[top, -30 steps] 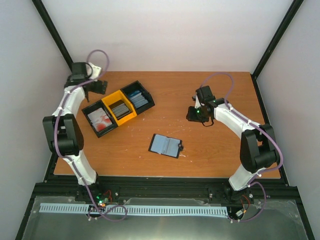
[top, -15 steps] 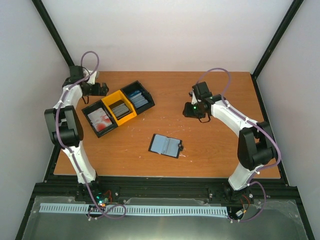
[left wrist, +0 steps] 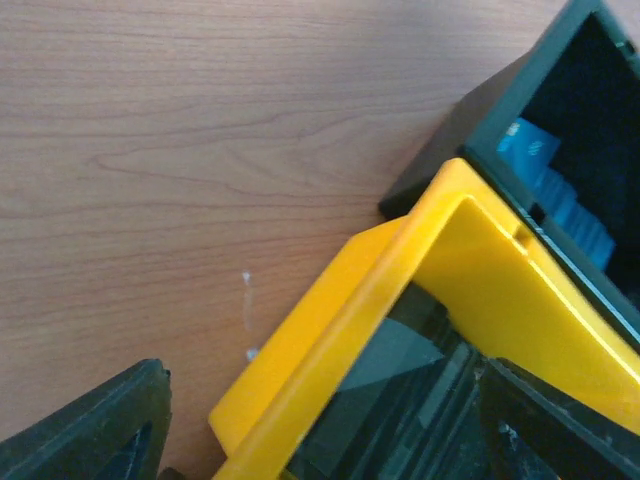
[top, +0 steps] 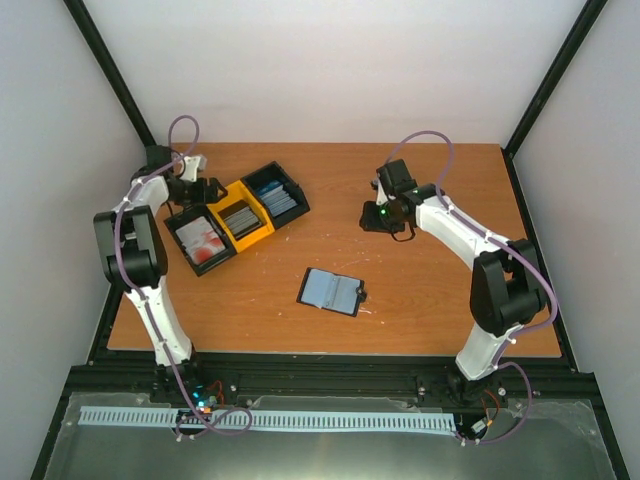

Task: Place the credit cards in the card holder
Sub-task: Move the storage box to the center of the board.

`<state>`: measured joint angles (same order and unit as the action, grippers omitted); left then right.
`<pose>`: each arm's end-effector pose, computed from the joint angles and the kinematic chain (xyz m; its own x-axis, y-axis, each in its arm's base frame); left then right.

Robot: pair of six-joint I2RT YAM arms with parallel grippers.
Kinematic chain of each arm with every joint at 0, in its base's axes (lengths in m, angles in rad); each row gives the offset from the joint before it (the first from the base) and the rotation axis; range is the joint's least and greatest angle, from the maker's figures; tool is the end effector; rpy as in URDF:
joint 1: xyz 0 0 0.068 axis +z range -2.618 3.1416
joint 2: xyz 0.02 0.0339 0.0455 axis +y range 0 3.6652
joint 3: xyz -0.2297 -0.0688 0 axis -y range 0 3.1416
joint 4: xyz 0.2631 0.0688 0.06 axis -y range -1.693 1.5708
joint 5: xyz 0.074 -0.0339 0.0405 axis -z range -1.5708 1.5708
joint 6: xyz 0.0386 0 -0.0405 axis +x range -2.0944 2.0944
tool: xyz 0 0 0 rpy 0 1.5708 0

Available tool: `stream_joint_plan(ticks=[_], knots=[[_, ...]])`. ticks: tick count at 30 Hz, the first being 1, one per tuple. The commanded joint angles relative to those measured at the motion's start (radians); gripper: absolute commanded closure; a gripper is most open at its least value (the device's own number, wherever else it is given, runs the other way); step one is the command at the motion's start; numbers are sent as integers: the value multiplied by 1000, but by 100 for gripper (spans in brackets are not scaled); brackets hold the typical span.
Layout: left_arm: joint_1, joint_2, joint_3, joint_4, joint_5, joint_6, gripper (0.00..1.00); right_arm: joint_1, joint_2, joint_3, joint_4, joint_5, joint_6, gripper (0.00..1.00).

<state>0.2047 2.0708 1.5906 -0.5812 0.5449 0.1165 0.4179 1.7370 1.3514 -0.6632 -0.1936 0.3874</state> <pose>0.4382 0.0705 0.1533 -0.8405 -0.0730 -0.5369 0.1725 0.9033 -0.3928 0.3444 0.1611 0.1997 -0.9171 -0.0016 -0.3987 -0.1506 0.9273 0.3428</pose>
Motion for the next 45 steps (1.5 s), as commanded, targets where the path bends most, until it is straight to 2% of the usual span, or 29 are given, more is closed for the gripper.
stream_joint_plan(ticks=[1, 5, 16, 28, 31, 39, 45], knots=[[0, -65, -46, -17, 115, -73, 18, 17, 20, 29, -13, 14, 21, 60], [-7, -81, -103, -45, 116, -125, 26, 44, 55, 79, -41, 26, 39, 61], [-35, -317, -415, 45, 176, -286, 30, 233, 125, 229, -67, -7, 49, 59], [-55, -619, -731, 104, 246, -422, 30, 535, 266, 436, -299, 248, 135, 59], [-57, -691, -811, 129, 260, -468, 33, 587, 297, 481, -334, 275, 144, 59], [-77, -856, -936, 146, 263, -560, 45, 662, 404, 593, -415, 297, 173, 63], [-87, -907, -1000, 147, 308, -626, 51, 674, 463, 623, -472, 315, 253, 63]])
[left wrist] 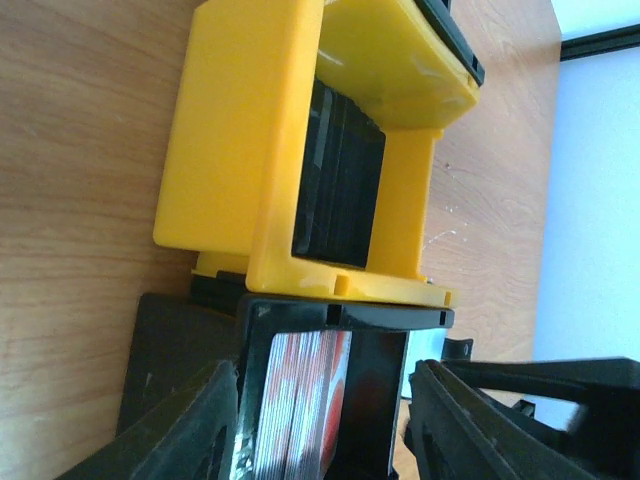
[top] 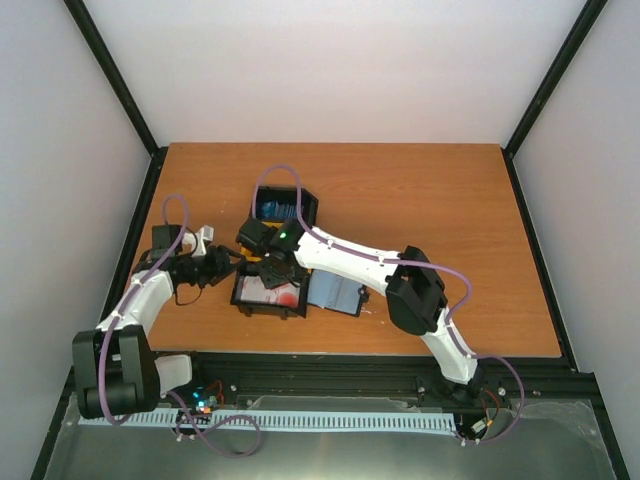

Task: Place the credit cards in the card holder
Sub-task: Move the storage box to the center of the board.

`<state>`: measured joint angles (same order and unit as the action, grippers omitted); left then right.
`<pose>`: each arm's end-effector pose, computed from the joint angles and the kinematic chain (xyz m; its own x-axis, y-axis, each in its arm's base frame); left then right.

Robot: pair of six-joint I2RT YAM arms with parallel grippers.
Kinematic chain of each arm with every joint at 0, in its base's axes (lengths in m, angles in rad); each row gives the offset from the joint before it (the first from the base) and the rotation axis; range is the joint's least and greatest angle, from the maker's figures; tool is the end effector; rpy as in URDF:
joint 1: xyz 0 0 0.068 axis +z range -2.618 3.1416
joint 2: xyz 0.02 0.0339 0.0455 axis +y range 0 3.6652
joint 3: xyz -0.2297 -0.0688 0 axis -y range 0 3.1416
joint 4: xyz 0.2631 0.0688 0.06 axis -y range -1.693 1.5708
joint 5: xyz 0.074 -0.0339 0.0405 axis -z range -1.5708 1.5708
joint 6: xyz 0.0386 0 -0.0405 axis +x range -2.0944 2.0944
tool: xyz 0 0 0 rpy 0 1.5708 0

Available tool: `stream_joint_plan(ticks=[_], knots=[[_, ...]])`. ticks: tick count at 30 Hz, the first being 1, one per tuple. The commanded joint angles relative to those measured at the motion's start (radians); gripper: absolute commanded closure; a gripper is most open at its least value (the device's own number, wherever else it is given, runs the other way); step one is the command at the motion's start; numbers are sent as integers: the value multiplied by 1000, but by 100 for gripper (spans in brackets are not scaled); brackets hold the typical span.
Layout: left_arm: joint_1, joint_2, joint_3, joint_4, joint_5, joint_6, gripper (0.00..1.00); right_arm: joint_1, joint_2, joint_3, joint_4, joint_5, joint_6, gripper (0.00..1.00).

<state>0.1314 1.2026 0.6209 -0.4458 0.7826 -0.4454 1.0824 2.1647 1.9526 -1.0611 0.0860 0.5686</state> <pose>0.2440 0.0048 0.1466 -0.8815 -0.4246 -0.2065 -0.1233 0.6292 -0.7674 0.2147 0.3970 0.1996 -0.8454 -0.4477 -0.2913 -0.4899 0.8673 0.0887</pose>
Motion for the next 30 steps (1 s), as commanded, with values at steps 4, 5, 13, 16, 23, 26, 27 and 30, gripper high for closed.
stream_joint_plan(ticks=[4, 5, 13, 16, 23, 26, 27, 30], knots=[[-14, -68, -46, -22, 73, -65, 54, 14, 50, 15, -96, 53, 128, 63], [-16, -76, -42, -28, 73, -73, 54, 15, 52, 5, -94, 51, 136, 63], [-15, -97, -23, -65, 28, -48, 52, 16, 121, 45, -85, 36, 169, 63], [-15, -98, -20, -68, 7, -47, 52, 16, 148, 59, -90, 31, 174, 63], [-15, -97, -21, -68, 7, -42, 52, 16, 162, 66, -118, 70, 198, 64], [-15, -96, -21, -68, 7, -41, 52, 16, 142, 49, -134, 98, 211, 65], [-16, -96, -21, -68, 7, -41, 52, 16, 133, 39, -134, 101, 214, 65], [-15, -98, -22, -69, 7, -41, 50, 17, 100, 5, -131, 112, 225, 65]])
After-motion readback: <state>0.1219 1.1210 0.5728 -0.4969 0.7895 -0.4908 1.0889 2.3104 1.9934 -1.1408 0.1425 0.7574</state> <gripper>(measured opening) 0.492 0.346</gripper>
